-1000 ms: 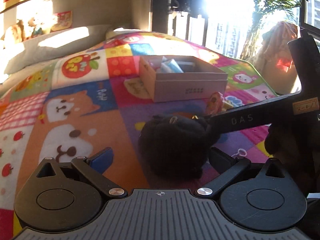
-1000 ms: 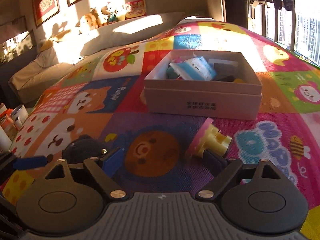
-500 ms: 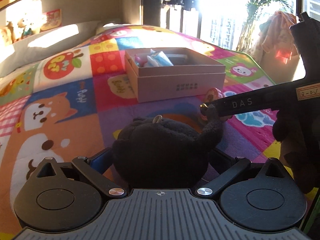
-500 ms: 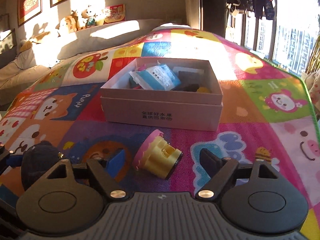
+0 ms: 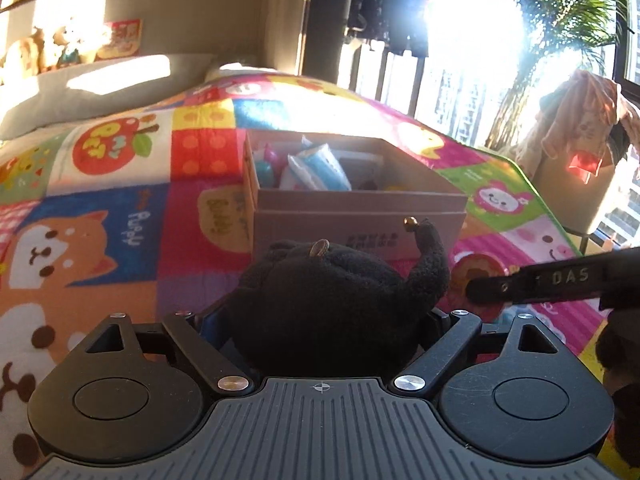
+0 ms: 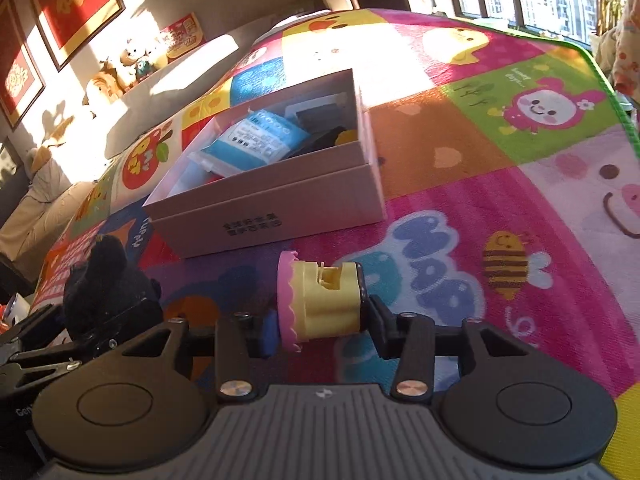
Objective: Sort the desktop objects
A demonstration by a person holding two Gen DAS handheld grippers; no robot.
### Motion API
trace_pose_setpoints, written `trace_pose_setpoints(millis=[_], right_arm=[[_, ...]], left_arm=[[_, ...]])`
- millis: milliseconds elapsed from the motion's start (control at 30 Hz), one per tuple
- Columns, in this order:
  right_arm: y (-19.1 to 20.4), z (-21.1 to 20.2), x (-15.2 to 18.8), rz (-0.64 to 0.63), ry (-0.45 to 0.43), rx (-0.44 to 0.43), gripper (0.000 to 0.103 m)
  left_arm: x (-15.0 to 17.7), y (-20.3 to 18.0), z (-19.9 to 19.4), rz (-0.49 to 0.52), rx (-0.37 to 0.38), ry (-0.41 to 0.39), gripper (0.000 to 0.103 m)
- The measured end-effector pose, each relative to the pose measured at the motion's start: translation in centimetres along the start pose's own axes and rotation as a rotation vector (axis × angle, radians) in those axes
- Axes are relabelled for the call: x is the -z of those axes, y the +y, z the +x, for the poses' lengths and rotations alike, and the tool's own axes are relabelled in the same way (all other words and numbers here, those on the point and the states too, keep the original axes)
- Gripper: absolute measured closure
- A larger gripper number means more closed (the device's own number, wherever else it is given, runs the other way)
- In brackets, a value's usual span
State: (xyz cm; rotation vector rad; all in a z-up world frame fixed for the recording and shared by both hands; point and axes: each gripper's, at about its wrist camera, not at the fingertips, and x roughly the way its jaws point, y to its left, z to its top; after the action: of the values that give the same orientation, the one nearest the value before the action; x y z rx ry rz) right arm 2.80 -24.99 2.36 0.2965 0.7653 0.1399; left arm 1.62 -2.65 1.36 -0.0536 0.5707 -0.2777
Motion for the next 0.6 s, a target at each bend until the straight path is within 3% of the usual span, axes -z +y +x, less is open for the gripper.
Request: trace_pose_setpoints(millis=[67, 267, 433, 500, 567, 600], right_arm=[[-0.8, -0.6, -0.1, 0.005, -0.035, 0.048, 0.039], [-3.2, -2.0, -0.5, 0.034, -0.085, 0.114, 0.037], [-3.3, -3.0, -0.8, -0.010, -0.120, 0.112, 0.037], [-2.4, -2.2, -0.9, -0.059, -0.114, 0.137, 0.040], [-1.3, -1.1, -0.9, -0.113, -0.095, 0.163, 0.059], [-0.8, -0.8, -1.0, -0.125, -0.088, 0.170, 0.059]], left_arm=[[0.5, 0.2, -0.2, -0.001, -0.002, 0.005, 0.008], [0.9, 0.6, -0.9, 0.000, -0.004, -0.015, 0.004], [0.9, 0.8, -0.6, -0.015, 0.001, -0.002, 0.003], [0.9, 0.7, -0.8, -0.010, -0.007, -0.011, 0.003], [1.0, 0.6, -1.0, -0.005, -0.016, -0.021, 0.003], [1.1, 0.5, -1.1, -0.003, -0.019, -0.025, 0.003]])
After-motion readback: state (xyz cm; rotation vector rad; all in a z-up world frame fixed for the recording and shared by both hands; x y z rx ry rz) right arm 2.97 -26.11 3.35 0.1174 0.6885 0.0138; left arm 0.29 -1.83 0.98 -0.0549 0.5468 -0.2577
